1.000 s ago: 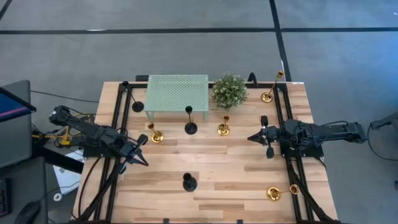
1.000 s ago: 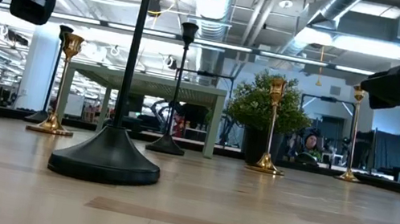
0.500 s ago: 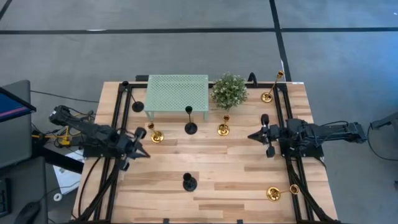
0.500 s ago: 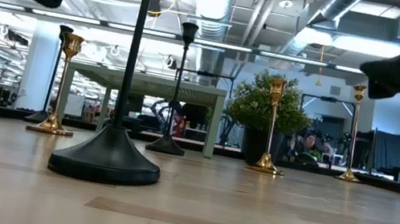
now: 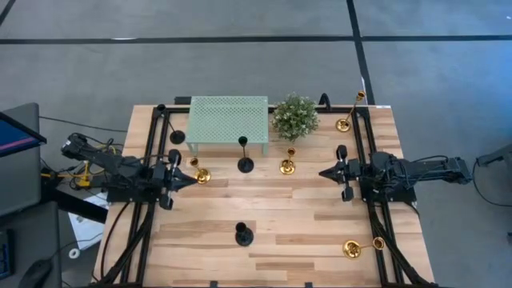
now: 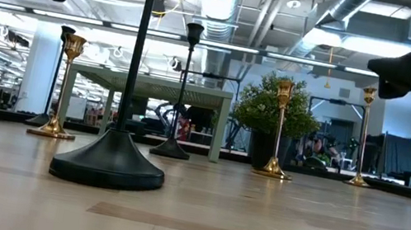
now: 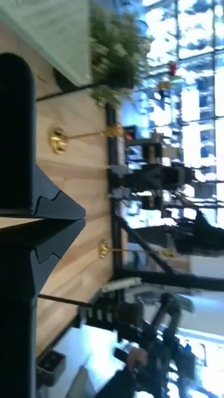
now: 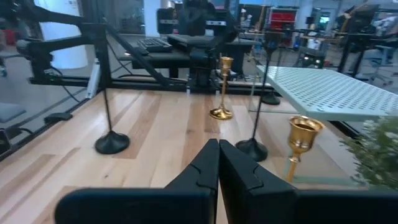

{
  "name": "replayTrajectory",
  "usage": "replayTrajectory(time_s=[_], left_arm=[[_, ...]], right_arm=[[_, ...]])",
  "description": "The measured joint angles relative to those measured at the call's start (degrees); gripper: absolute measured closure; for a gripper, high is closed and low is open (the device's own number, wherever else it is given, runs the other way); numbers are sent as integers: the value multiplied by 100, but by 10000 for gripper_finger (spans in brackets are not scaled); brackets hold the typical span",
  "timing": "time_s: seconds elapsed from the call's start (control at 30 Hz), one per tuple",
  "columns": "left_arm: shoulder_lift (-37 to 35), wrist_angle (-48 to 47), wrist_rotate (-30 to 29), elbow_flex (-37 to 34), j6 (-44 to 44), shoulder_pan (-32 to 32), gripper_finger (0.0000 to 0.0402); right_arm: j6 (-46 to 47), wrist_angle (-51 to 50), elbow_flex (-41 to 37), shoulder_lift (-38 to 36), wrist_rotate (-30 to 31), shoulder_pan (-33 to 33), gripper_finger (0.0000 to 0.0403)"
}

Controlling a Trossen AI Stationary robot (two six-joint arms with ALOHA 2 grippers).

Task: Pick & Place candle stick holders
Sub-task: Put the black candle holder on the shelf

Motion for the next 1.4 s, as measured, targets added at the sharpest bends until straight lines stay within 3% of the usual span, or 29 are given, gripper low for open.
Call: replayTrajectory(time_s=[0.13, 0.43, 0.53, 0.77, 0.93, 1.0, 1.4], left_arm=[[127, -322, -550, 97, -559, -174, 398], [1039, -382, -1093, 99, -2091, -833, 398], [1360, -325, -1469, 291, -1889, -985, 398], [1636, -572, -2040, 1320, -423, -1189, 398], [1349, -1795, -3503, 1575, -361, -1333, 399], [1151, -2240, -3821, 1575, -559, -1343, 399], [-557, -2568, -3881, 1574, -557, -1339, 399]], right_arm=[[2, -80, 0, 0, 178, 0, 403], [2, -146, 0, 0, 215, 0, 403], [2, -136, 0, 0, 215, 0, 403], [4, -133, 1, 0, 497, -2, 403], [4, -134, 0, 0, 521, -2, 403], [2, -133, 0, 0, 521, -2, 403], [-44, -134, 1, 0, 533, -2, 403]])
